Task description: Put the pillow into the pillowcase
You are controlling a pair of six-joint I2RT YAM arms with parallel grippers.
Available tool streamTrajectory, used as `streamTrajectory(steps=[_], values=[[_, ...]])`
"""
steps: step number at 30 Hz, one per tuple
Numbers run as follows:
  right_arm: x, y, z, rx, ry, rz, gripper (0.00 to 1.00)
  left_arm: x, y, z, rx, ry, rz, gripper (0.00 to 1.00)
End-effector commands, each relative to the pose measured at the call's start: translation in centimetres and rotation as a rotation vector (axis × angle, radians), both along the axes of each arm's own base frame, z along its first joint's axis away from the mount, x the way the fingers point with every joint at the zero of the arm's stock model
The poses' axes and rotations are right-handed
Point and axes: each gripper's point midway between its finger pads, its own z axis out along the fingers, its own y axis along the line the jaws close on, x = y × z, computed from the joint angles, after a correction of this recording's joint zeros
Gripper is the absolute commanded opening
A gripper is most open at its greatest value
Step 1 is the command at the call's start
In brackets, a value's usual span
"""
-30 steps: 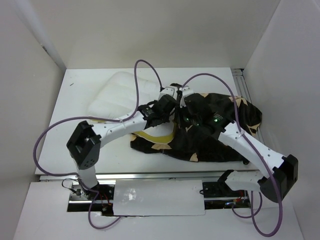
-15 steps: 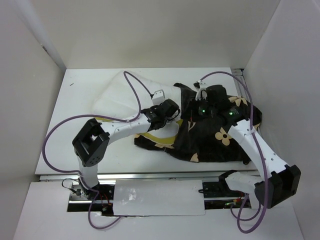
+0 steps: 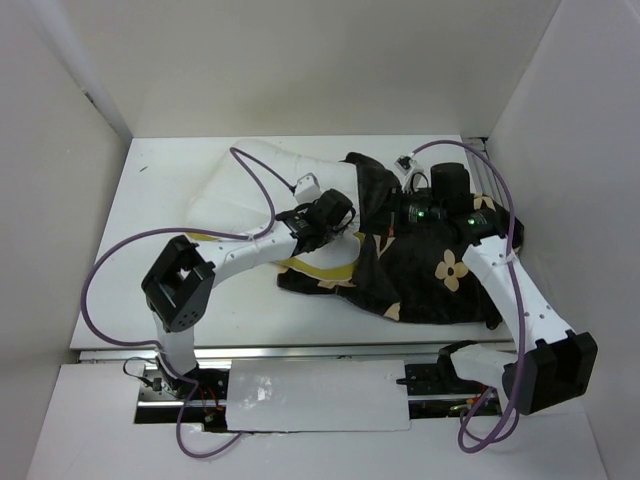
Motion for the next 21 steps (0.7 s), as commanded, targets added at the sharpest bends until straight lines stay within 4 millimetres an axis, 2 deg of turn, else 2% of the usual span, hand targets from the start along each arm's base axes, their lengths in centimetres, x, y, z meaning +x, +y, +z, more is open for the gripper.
streamTrajectory(steps=[1,2,4,5,6,8,9,11,13,14,15,17,18,20,21], values=[[-2.2,1.6,2.9,0.145,-0.005,0.133,0.0,2.6,-2.6,7.0,-0.265,-0.125,0.076,0.0],[-1.8,1.2,2.5,0.13,0.006,0.101,0.0,2.6,-2.8,7.4,-0.275,-0.126,0.069,0.0],[-1.2,0.2,1.2,0.056,0.022,0.031,0.0,2.6,-2.3,9.6,-0.289,-0.169,0.068,0.0],[-1.5,-0.4,0.3,0.011,0.061,0.008,0.0,2.5,-1.9,10.0,-0.296,-0.186,0.078,0.0],[-1.3,-1.0,-0.3,-0.02,0.059,-0.013,0.0,2.8,-0.6,12.3,-0.293,-0.247,0.095,0.0],[-1.5,-1.3,0.2,-0.021,0.025,-0.026,0.0,2.7,0.2,13.3,-0.292,-0.267,0.117,0.0],[-1.5,-1.2,-0.4,-0.016,0.047,-0.033,0.0,2.8,0.4,13.8,-0.29,-0.275,0.127,0.0],[-1.8,-0.7,0.0,0.028,0.034,-0.002,0.0,3.0,0.1,13.5,-0.315,-0.246,0.155,0.0],[-2.5,0.4,-0.6,0.052,0.066,0.047,0.0,3.2,-0.9,12.6,-0.327,-0.224,0.163,0.0],[-2.6,0.5,-0.6,0.062,0.072,0.052,0.0,3.5,-1.9,10.9,-0.302,-0.203,0.155,0.0],[-2.7,1.2,0.1,0.086,0.054,0.07,0.0,3.4,-3.1,11.2,-0.313,-0.195,0.131,0.0],[-2.8,2.0,0.1,0.107,0.047,0.086,0.0,3.1,-4.0,9.1,-0.28,-0.15,0.13,0.0],[-2.6,2.4,0.8,0.124,0.015,0.095,0.0,2.9,-4.5,7.1,-0.264,-0.116,0.137,0.0],[-2.9,3.3,1.1,0.142,0.019,0.124,0.0,2.3,-4.8,5.7,-0.3,-0.074,0.189,0.0],[-2.8,3.7,1.5,0.158,0.01,0.151,0.0,1.3,-5.6,4.7,-0.299,-0.058,0.186,0.0]])
